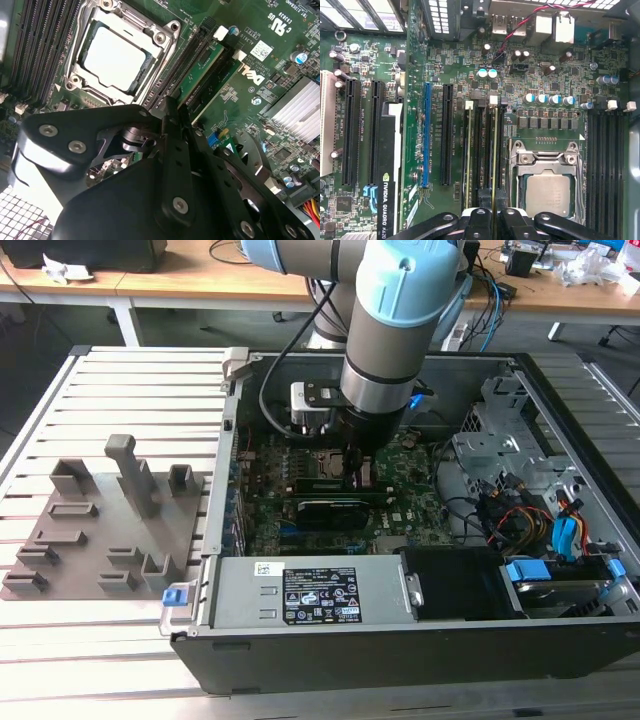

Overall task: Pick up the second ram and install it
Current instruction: 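Insert the second ram into the second slot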

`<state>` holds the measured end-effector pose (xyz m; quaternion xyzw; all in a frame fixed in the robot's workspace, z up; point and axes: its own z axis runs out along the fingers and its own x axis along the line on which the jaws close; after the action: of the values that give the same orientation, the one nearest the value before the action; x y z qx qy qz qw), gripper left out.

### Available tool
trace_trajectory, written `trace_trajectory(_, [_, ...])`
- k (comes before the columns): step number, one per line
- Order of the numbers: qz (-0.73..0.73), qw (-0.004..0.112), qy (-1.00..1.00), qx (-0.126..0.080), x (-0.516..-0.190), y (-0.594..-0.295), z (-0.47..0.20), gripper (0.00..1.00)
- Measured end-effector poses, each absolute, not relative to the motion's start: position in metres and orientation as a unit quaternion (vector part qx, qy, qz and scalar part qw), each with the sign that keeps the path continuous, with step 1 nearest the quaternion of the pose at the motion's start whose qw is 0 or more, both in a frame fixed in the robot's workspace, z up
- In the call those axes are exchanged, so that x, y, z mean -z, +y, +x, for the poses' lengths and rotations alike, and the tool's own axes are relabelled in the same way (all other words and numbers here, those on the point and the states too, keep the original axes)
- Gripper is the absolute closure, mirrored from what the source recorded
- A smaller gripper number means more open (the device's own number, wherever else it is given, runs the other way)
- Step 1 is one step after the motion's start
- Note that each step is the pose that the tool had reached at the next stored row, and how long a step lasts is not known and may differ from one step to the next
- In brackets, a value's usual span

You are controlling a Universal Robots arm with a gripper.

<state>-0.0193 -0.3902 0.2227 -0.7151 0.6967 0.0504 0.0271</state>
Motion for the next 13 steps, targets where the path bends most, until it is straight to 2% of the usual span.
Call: trace_trajectory(13, [-0.716,0.027,0.696,-0.051,-0.2237,-0.3905,-0.0192,0.86])
